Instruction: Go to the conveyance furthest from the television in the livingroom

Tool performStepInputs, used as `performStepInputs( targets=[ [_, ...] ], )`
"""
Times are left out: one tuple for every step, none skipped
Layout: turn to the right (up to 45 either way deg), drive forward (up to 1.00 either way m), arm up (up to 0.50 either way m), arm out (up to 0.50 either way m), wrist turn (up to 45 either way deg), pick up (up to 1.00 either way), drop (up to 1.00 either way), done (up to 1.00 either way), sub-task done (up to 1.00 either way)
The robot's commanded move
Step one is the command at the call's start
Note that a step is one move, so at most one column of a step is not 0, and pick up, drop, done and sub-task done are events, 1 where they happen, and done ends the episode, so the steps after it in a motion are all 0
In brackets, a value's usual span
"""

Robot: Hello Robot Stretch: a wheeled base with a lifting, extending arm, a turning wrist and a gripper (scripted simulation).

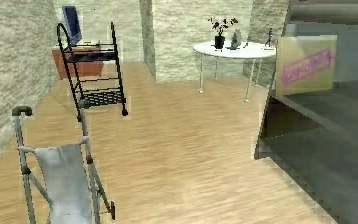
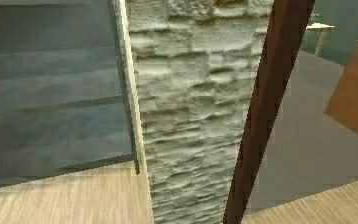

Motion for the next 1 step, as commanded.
performStepInputs(
  targets=[
    [0.0,0.05,0.00,0.00,0.0,0.00,0.00,0.00,0.00]
  ],
)
